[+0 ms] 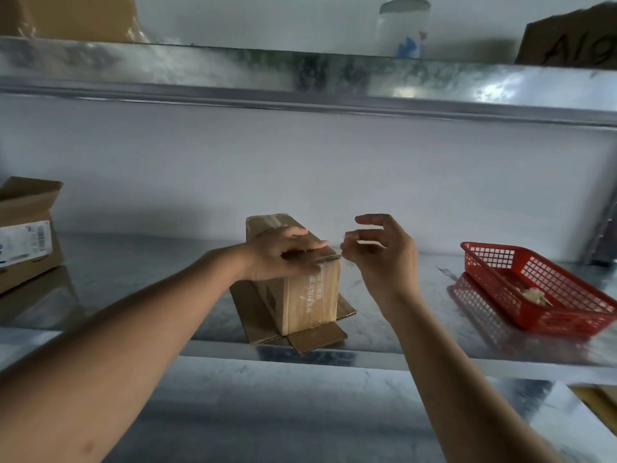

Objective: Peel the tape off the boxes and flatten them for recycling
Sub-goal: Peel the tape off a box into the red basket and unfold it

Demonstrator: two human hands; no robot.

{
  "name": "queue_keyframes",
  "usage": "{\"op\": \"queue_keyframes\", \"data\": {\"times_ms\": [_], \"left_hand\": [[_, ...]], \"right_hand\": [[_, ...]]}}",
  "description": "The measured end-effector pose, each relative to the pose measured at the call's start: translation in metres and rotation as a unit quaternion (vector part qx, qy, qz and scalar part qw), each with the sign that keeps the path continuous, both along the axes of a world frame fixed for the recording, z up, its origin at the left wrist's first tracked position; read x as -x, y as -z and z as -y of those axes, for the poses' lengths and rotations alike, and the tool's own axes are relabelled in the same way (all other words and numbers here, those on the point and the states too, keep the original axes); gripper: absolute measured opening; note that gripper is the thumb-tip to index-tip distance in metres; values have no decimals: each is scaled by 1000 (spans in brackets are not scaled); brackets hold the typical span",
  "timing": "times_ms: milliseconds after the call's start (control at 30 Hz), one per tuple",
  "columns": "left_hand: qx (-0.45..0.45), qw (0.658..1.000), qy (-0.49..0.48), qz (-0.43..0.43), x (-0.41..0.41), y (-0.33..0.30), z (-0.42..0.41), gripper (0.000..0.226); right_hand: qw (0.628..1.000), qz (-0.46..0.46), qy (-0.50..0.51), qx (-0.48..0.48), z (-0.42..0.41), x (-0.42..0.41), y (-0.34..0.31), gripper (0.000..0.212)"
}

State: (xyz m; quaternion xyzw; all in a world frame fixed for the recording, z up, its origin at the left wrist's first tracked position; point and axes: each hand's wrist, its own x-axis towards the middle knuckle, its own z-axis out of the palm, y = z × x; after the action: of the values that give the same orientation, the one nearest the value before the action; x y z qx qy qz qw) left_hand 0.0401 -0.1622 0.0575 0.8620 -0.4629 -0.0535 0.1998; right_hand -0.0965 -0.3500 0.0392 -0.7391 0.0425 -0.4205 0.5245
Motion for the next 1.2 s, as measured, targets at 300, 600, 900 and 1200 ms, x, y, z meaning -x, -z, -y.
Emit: {"op": "queue_keyframes", "data": {"times_ms": [300,600,900,1200], "left_hand": [[16,998,44,31,-3,8,33,58],[20,991,95,92,14,13,89,54],[11,989,117,94,40,11,157,61],[37,992,89,77,60,11,227,61]], "right_hand": [[997,-49,-9,-54,15,0,1,43],[994,-12,108,-16,30,21,-7,9],[992,-11,127,8,92,54,-21,22],[999,-34,14,-11,187,72,-18,30]]}}
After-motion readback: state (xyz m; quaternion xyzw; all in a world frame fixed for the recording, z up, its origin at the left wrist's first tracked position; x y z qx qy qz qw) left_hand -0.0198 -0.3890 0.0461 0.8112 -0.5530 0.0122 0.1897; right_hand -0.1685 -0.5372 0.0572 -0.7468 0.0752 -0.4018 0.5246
